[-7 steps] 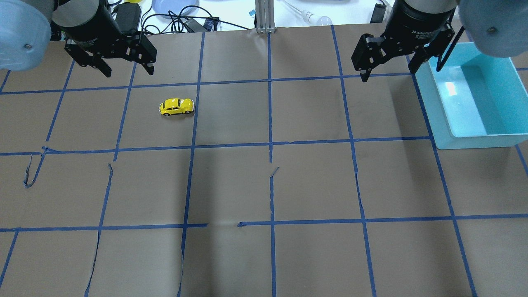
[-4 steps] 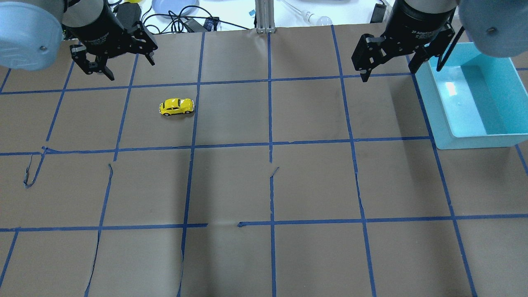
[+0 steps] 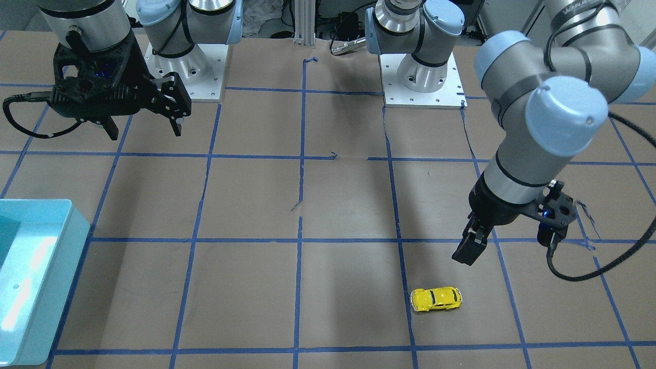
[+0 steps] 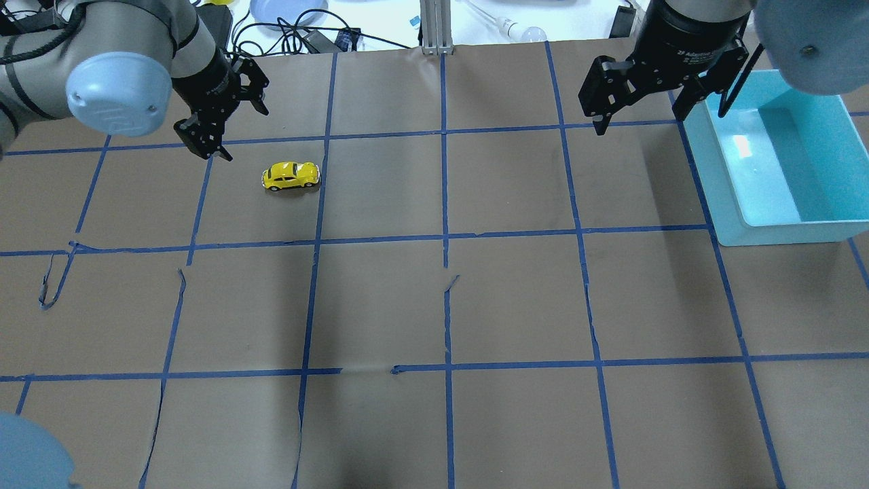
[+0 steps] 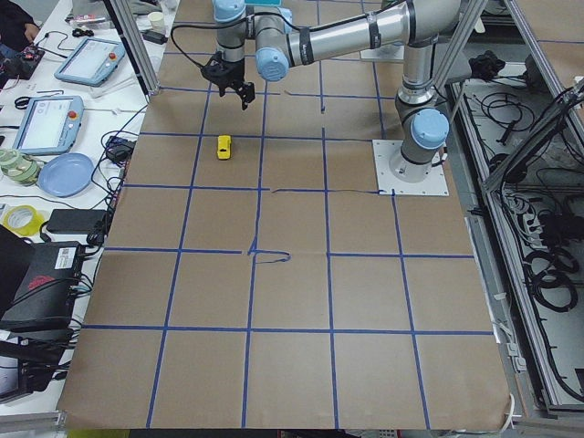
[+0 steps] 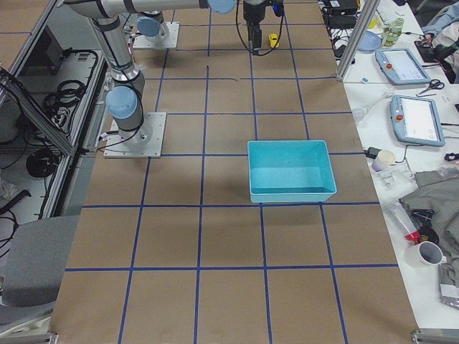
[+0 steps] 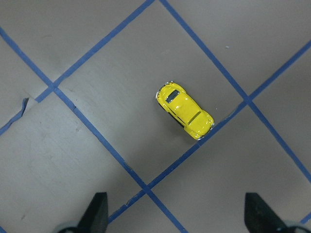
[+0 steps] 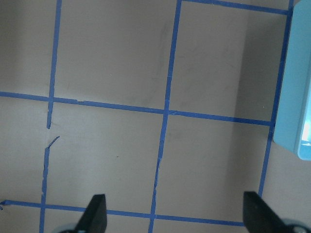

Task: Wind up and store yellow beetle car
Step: 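Lower the left gripper onto the yellow beetle car and grasp it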

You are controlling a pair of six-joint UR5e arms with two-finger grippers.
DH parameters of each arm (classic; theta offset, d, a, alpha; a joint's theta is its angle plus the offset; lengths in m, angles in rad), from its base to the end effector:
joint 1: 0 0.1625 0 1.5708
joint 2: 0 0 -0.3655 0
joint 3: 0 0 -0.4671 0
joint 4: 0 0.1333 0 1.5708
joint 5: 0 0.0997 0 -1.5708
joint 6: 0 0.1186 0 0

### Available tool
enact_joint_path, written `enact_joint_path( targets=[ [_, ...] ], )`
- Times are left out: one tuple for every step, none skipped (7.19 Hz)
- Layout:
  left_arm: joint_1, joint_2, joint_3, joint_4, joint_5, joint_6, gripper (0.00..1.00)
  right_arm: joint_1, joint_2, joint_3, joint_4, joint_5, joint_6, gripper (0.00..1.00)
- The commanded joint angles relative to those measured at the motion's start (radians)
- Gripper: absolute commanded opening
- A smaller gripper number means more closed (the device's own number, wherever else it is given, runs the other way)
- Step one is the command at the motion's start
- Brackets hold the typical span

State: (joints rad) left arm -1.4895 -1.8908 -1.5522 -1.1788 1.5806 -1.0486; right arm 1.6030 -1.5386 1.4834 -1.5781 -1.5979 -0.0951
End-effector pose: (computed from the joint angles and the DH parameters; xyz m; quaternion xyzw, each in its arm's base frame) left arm -0.0772 -0.6796 0.2617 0.5350 -0.8436 0.0424 0.0167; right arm 0.1489 -0.5806 0.4415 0.0631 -0.9974 0.0308 0.0145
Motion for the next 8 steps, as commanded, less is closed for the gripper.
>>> enact_joint_path(
  targets=[
    [0.0, -0.104, -0.008, 0.073, -0.004, -0.3, 1.0, 0.0, 0.0, 0.0, 0.0, 0.0, 0.0, 1.0],
    [0.0, -0.146, -0.008, 0.149, -0.022, -0.377, 1.0, 0.0, 0.0, 0.0, 0.0, -0.001, 0.0, 1.0],
    [0.0, -0.19, -0.008, 0.225, -0.057, -0.411, 1.0, 0.0, 0.0, 0.0, 0.0, -0.001, 0.0, 1.0],
    [0.0, -0.233, -0.008, 0.251, -0.062, -0.441, 1.0, 0.0, 0.0, 0.002, 0.0, -0.001, 0.0, 1.0],
    [0.0, -0.263, -0.008, 0.252, -0.06, -0.464, 1.0, 0.0, 0.0, 0.002, 0.0, -0.001, 0.0, 1.0],
    [0.0, -0.284, -0.005, 0.269, -0.054, -0.465, 1.0, 0.0, 0.0, 0.002, 0.0, -0.001, 0.0, 1.0],
    [0.0, -0.297, 0.004, 0.277, -0.051, -0.473, 1.0, 0.0, 0.0, 0.003, 0.0, 0.001, 0.0, 1.0],
    [0.0, -0.31, 0.006, 0.277, -0.053, -0.502, 1.0, 0.0, 0.0, 0.003, 0.0, 0.001, 0.0, 1.0]
  ],
)
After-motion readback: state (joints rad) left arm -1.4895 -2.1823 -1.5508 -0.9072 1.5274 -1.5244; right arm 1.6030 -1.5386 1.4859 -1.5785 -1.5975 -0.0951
